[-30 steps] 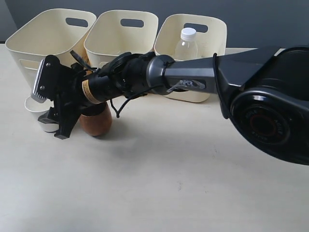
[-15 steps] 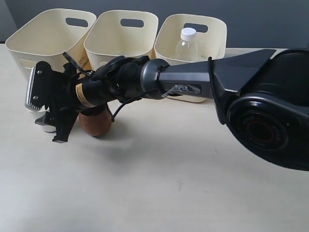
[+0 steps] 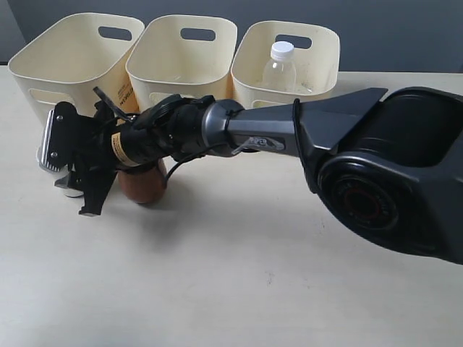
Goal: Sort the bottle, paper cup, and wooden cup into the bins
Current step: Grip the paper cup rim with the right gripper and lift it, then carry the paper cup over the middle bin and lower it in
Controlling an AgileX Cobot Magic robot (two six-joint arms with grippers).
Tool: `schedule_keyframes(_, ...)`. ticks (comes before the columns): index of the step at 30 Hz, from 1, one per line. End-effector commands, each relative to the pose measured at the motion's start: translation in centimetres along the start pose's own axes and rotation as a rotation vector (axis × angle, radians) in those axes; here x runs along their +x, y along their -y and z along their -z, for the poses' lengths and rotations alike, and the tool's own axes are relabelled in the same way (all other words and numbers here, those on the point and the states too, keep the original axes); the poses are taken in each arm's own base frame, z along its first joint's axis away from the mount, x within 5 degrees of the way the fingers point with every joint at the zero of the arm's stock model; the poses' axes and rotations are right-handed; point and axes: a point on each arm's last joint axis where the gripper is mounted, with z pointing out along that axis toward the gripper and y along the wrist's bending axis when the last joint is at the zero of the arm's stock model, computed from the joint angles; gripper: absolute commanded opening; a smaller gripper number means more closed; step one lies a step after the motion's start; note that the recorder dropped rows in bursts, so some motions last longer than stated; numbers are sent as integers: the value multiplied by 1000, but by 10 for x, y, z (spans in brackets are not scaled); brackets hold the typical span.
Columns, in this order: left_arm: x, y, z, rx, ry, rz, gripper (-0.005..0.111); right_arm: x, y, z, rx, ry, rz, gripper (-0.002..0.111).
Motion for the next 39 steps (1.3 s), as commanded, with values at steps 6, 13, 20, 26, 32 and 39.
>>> schedule_keyframes(6, -2, 0, 0, 1, 4, 3, 0, 9, -2, -5, 4, -21, -11, 0)
schedule_keyframes(13, -2, 0, 0, 1, 4, 3, 0, 9, -2, -5, 2, -20, -17, 0)
schedule_keyframes(20, -2, 0, 0, 1, 4, 3, 0, -9, 6, 6, 26, 10, -17, -1)
schedule_keyframes(26, -2, 0, 0, 1, 4, 3, 0, -53, 22, 38, 59, 99, -73, -1)
schedule_keyframes(32, -2, 0, 0, 1, 4, 3, 0, -94, 33, 76, 77, 190, -117, -1)
schedule_keyframes(39, -2, 0, 0, 1, 4, 3, 0, -136, 54, 137, 184, 278, -214, -1)
